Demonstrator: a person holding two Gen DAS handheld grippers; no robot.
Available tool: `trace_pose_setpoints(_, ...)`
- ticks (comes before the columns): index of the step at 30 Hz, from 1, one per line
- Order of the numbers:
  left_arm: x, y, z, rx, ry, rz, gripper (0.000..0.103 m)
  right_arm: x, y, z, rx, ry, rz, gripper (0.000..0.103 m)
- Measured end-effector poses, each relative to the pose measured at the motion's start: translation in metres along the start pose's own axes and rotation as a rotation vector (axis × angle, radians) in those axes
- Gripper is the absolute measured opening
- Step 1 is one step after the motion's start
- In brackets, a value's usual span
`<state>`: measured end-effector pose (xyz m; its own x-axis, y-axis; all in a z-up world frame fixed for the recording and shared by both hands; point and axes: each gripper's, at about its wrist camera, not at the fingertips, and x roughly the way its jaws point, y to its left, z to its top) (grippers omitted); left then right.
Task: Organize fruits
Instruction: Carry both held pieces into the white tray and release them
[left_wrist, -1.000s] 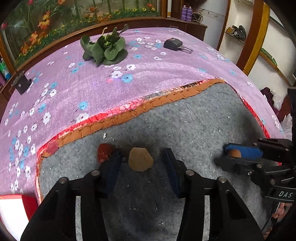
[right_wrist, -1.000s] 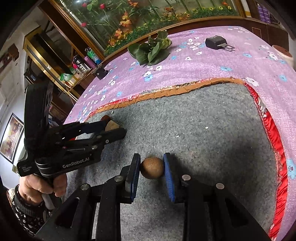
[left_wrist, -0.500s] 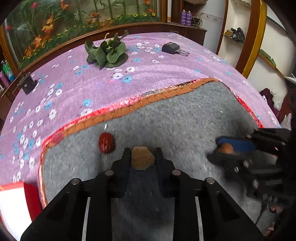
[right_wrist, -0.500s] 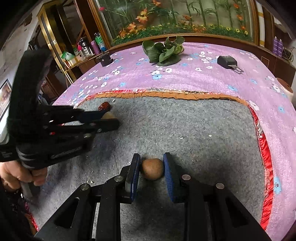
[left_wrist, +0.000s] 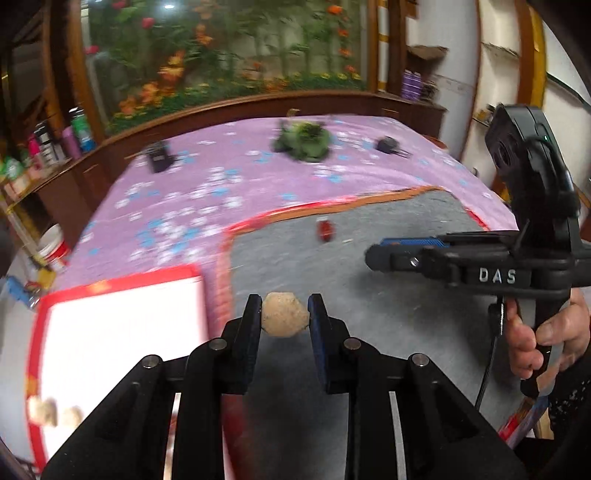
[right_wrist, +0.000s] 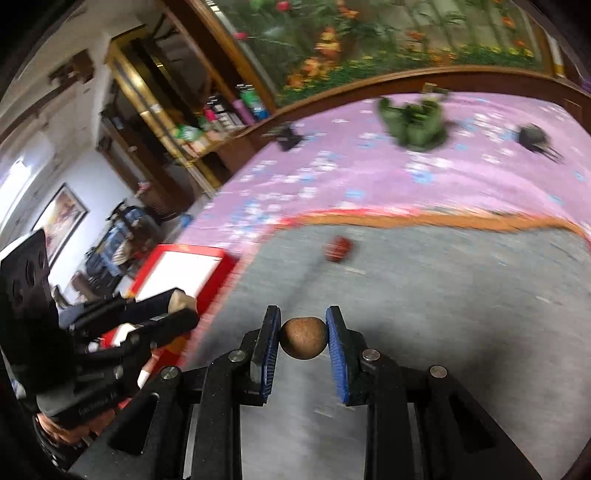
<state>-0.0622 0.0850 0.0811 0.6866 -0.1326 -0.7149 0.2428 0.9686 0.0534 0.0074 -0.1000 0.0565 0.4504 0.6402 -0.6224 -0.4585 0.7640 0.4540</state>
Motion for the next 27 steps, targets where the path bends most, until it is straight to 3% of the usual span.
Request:
trace_pose_setpoints(5,-0.030,0.057,-0.027,-0.062,-0.025,0.153,0.023,0.043,0.070,0.007,-0.036,0.004,0.122,0.025)
trace_pose_setpoints(10,-0.037,0.105,-0.054,-0.152,-0.011,0.248,0.023,0.084,0.120,0.000,-0.069,0.063,0.158,0.025)
trace_pose_setpoints(15,-0.030,0.128,-0.074,-0.197,0.014,0.263,0.023,0.113,0.159,-0.014,-0.128,0.122,0.147,0.026)
trace_pose_setpoints(22,-0.030,0.129,-0.085,-0.201,0.015,0.265,0.024,0.129,0.179,-0.021,-0.160,0.171,0.130,0.030)
trace_pose_setpoints(23,-0.030,0.129,-0.085,-0.196,0.012,0.266,0.026,0.127,0.176,-0.019,-0.159,0.164,0.128,0.033)
trace_pose_setpoints(25,-0.034,0.130,-0.086,-0.198,-0.005,0.279,0.053,0.112,0.166,-0.011,-0.134,0.103,0.118,0.033)
trace_pose_setpoints(27,-0.041,0.132,-0.085,-0.202,-0.043,0.300,0.063,0.097,0.147,0.002,-0.098,0.041,0.083,0.038)
